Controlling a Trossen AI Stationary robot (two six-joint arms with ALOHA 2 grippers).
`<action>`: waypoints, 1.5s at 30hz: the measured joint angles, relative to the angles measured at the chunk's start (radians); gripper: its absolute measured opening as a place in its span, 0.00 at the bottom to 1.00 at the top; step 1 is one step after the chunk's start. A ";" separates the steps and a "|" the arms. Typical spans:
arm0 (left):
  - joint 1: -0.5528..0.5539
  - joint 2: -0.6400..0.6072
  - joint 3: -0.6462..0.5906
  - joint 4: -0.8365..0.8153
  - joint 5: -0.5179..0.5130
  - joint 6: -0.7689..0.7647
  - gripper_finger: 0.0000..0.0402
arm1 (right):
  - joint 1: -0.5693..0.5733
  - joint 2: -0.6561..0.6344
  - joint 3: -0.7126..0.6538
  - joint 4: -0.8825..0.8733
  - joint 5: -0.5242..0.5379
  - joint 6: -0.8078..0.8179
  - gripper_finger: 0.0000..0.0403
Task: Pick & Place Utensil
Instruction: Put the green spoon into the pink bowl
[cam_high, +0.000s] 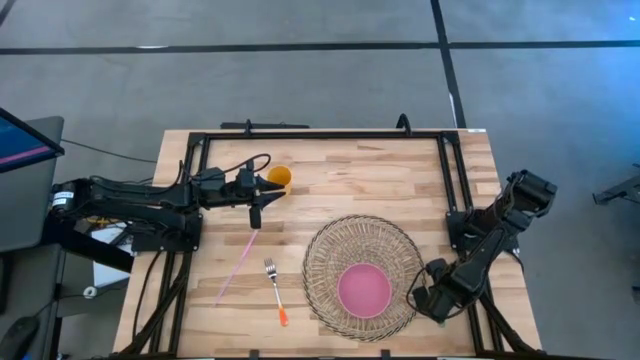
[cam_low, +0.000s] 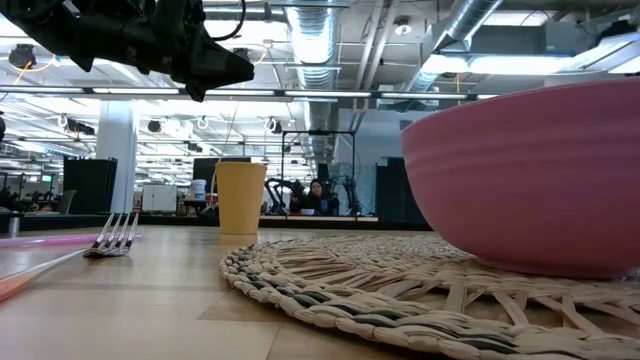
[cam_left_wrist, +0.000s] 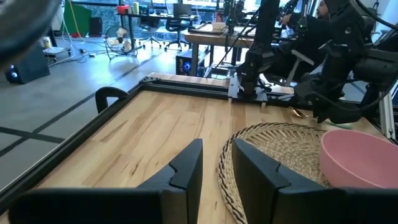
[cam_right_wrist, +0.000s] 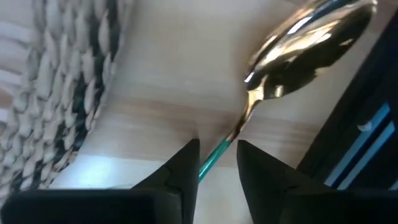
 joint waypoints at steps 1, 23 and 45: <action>0.000 0.000 0.000 0.000 0.000 0.000 0.22 | -0.005 0.000 0.000 0.000 0.004 -0.013 0.23; 0.000 0.000 0.000 0.008 0.000 0.000 0.22 | -0.173 -0.069 0.139 -0.137 0.014 -0.306 0.01; 0.000 0.000 0.000 0.012 0.000 0.000 0.22 | -0.394 -0.136 0.372 -0.004 0.322 -0.459 0.02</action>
